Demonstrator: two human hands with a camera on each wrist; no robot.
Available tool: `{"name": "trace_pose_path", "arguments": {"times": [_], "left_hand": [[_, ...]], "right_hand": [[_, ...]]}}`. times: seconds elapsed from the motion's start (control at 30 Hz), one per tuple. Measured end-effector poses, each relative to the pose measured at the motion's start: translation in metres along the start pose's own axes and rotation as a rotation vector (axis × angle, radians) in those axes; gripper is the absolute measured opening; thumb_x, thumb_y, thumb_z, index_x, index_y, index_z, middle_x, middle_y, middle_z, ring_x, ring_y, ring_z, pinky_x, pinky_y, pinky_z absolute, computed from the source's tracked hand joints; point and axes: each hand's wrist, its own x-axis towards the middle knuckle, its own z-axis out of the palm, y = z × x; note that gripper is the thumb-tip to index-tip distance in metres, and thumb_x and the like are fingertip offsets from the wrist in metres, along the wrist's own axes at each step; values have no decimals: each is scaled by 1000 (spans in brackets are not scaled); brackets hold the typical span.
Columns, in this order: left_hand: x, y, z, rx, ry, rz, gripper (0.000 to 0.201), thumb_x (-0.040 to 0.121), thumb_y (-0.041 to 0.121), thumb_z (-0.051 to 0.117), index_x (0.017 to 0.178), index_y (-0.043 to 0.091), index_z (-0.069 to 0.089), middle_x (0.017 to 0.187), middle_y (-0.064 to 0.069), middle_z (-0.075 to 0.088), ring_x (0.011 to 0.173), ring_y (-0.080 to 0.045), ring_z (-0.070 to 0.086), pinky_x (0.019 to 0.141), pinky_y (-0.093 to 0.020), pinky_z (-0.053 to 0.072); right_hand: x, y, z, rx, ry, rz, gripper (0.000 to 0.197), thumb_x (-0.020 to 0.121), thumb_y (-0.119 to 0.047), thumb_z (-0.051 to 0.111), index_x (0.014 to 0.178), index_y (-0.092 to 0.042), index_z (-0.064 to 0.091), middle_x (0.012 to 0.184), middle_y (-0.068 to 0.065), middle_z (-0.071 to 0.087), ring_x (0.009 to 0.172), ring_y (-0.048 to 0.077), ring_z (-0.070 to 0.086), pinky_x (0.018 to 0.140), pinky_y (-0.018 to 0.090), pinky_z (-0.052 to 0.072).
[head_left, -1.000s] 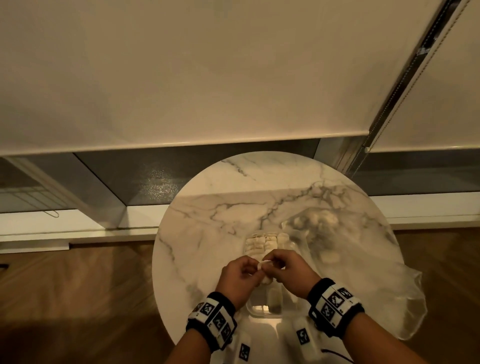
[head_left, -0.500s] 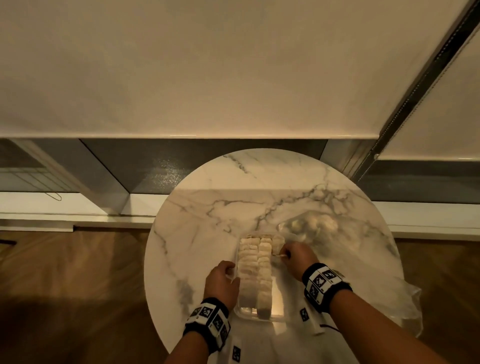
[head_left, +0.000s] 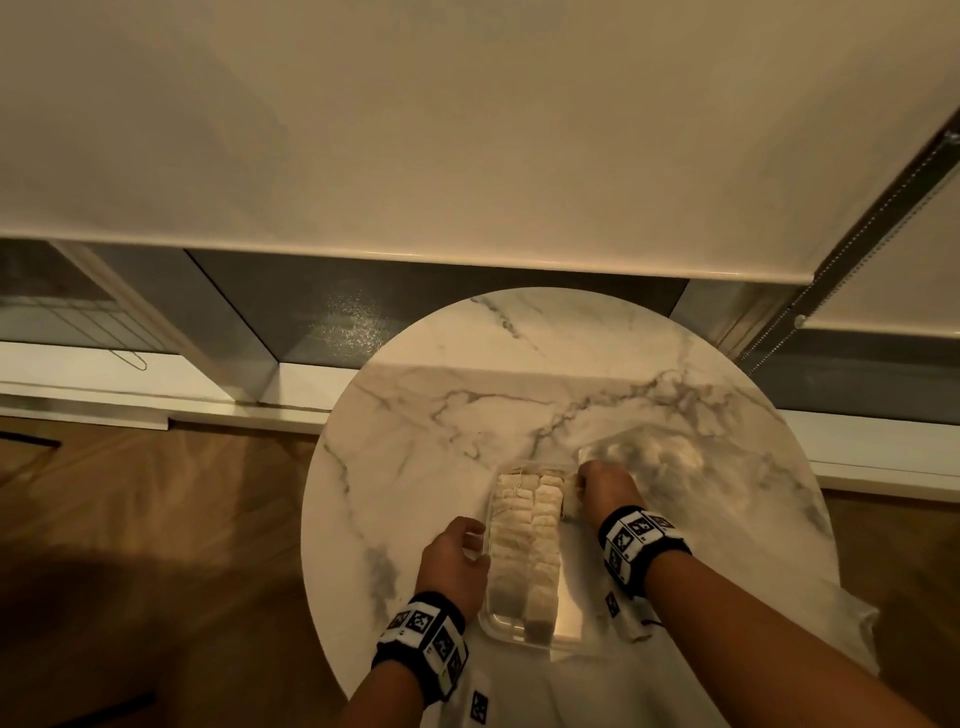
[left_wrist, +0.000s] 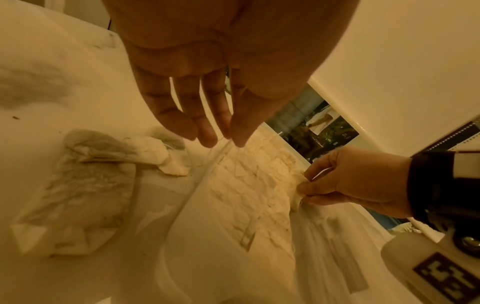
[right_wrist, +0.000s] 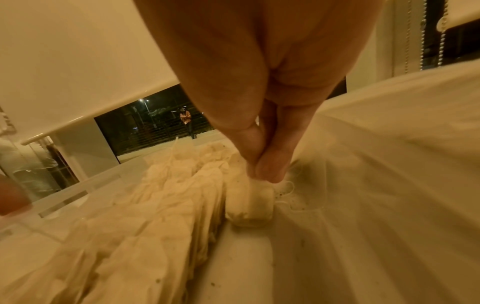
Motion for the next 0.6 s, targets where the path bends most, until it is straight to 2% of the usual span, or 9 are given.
{"name": "trace_pose_path", "arguments": {"times": [0.2, 0.47, 0.6], "left_hand": [[2, 0, -1, 0, -8, 7, 27, 84, 14, 67, 106, 27, 61, 94, 12, 64, 80, -1, 60, 71, -15, 49], [5, -2, -2, 9, -17, 31, 27, 84, 14, 66, 106, 27, 60, 93, 12, 64, 80, -1, 60, 68, -12, 46], [5, -6, -3, -10, -13, 55, 22, 85, 17, 66, 105, 27, 61, 92, 10, 65, 78, -2, 61, 61, -5, 42]], "right_hand": [[4, -1, 1, -12, 3, 24, 24, 91, -12, 47, 104, -8, 68, 107, 18, 68, 101, 32, 65, 82, 32, 50], [0, 1, 0, 6, 43, 54, 27, 93, -17, 50, 116, -9, 63, 112, 19, 67, 107, 33, 62, 86, 31, 48], [-7, 3, -5, 39, 73, 89, 19, 91, -18, 57, 101, -6, 67, 104, 16, 69, 98, 30, 65, 78, 29, 49]]}}
